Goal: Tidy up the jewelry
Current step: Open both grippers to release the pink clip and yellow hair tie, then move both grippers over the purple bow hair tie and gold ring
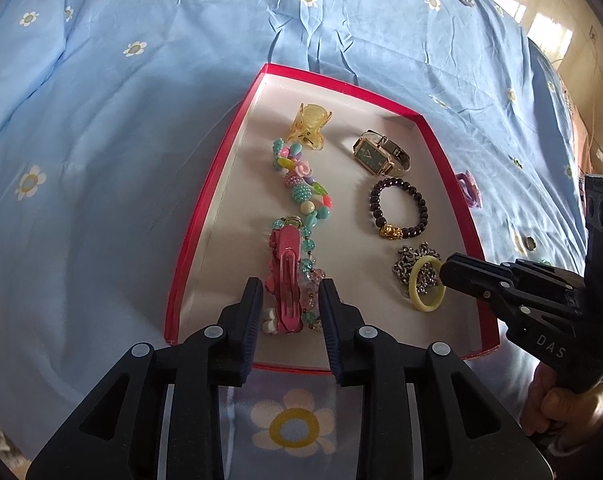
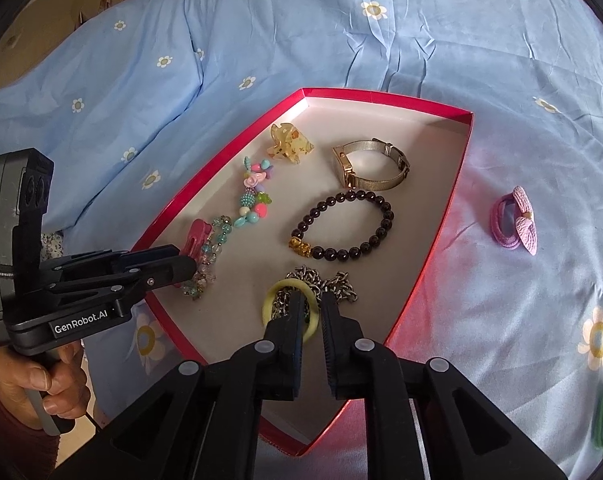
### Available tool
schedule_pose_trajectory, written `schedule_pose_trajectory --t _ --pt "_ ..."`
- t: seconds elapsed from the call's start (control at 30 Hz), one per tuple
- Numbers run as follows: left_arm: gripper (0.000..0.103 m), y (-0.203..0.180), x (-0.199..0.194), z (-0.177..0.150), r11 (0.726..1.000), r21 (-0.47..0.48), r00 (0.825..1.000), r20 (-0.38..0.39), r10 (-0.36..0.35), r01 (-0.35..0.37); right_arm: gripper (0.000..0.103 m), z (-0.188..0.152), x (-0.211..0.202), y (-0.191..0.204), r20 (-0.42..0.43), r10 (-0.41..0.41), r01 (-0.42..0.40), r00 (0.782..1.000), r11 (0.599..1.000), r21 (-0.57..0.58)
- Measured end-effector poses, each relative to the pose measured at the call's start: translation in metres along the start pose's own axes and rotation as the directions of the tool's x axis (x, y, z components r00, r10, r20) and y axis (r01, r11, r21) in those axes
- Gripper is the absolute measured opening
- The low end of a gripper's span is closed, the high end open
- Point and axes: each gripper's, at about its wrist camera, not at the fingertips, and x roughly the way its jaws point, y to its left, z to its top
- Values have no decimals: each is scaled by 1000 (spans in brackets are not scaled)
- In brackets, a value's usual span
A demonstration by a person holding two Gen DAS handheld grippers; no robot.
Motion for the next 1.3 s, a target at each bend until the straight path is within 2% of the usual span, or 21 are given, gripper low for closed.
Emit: schedule_pose_trajectory --t 0.23,0.33,0.6,0.9,1.3 --pt "29 1 -7 -2 1000 -9 1000 6 1 -1 21 0 -11 1 25 3 -3 1000 1000 4" --pt "33 2 -12 -2 1000 -18 1000 18 -1 1 28 -1 -18 0 38 5 -6 999 1000 14" --pt "44 -10 -26 -4 999 -30 998 45 -38 40 37 -12 -51 -13 89 -17 12 996 998 59" --pt "47 -46 -27 -6 996 29 996 35 -87 86 39 -34 -89 -51 123 -91 72 988 986 150" --pt "49 -90 -21 -3 988 96 992 11 -126 124 39 -61 -132 -105 155 -201 152 967 948 280"
